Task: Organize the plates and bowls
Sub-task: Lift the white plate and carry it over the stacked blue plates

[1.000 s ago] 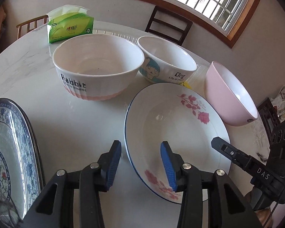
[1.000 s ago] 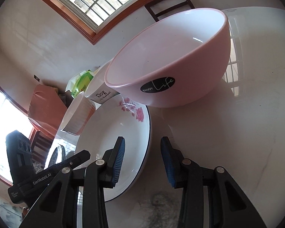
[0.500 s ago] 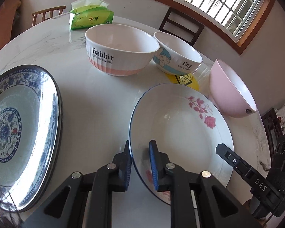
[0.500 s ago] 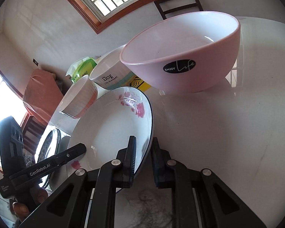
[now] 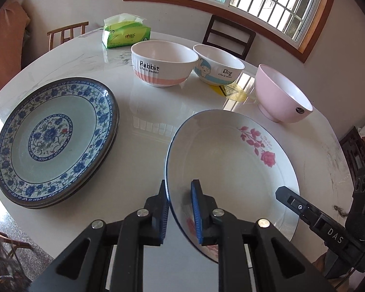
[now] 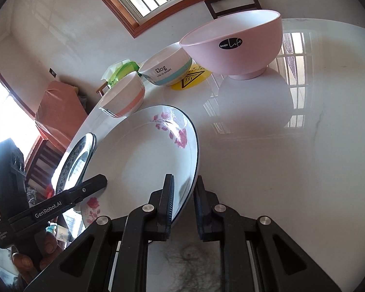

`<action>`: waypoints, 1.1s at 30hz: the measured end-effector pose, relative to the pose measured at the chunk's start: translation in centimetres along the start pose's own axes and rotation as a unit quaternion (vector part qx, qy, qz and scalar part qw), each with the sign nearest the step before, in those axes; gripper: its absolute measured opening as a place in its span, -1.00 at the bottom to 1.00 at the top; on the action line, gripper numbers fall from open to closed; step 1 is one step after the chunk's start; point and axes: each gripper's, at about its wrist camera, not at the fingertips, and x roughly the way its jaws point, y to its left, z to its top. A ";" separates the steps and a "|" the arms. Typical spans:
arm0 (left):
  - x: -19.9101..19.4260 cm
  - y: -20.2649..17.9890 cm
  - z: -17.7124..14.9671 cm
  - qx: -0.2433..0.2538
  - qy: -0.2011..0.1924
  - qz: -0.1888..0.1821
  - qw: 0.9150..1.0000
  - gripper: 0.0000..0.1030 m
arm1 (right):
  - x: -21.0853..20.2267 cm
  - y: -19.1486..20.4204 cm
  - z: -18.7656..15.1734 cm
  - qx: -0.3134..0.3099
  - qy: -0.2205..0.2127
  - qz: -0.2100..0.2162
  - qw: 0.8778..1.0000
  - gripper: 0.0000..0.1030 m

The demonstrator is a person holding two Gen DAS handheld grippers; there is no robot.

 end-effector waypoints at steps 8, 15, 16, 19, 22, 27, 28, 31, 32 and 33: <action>-3.4 1.9 -0.7 -0.006 -0.032 0.023 0.999 -0.66 | -0.7 2.1 -1.0 -0.007 0.005 0.023 1.000 -0.68; -5.5 4.8 -0.4 -0.029 -0.052 0.040 0.997 -0.66 | -0.2 5.4 -0.6 -0.037 0.008 0.034 0.999 -0.68; -5.7 5.3 -0.3 -0.031 -0.054 0.043 0.997 -0.66 | 0.0 6.0 -0.5 -0.040 0.009 0.036 0.998 -0.68; -6.4 7.1 -0.1 -0.048 -0.059 0.050 0.996 -0.66 | 0.8 7.5 -0.3 -0.053 0.016 0.042 0.998 -0.68; -6.9 8.9 0.2 -0.062 -0.065 0.059 0.994 -0.66 | 1.6 9.3 -0.1 -0.069 0.023 0.046 0.996 -0.68; -7.5 11.8 0.6 -0.081 -0.073 0.079 0.991 -0.66 | 3.5 12.3 0.0 -0.093 0.037 0.056 0.993 -0.68; -7.5 12.3 0.7 -0.084 -0.074 0.082 0.990 -0.66 | 3.9 12.9 0.1 -0.096 0.041 0.058 0.993 -0.68; -7.4 13.8 1.0 -0.097 -0.074 0.089 0.989 -0.66 | 5.3 14.3 0.3 -0.106 0.051 0.065 0.991 -0.68; -7.4 14.4 1.2 -0.101 -0.074 0.090 0.988 -0.66 | 5.7 14.7 0.4 -0.109 0.053 0.066 0.990 -0.68; -7.4 14.8 1.3 -0.102 -0.074 0.092 0.988 -0.65 | 6.1 15.2 0.4 -0.113 0.056 0.066 0.990 -0.68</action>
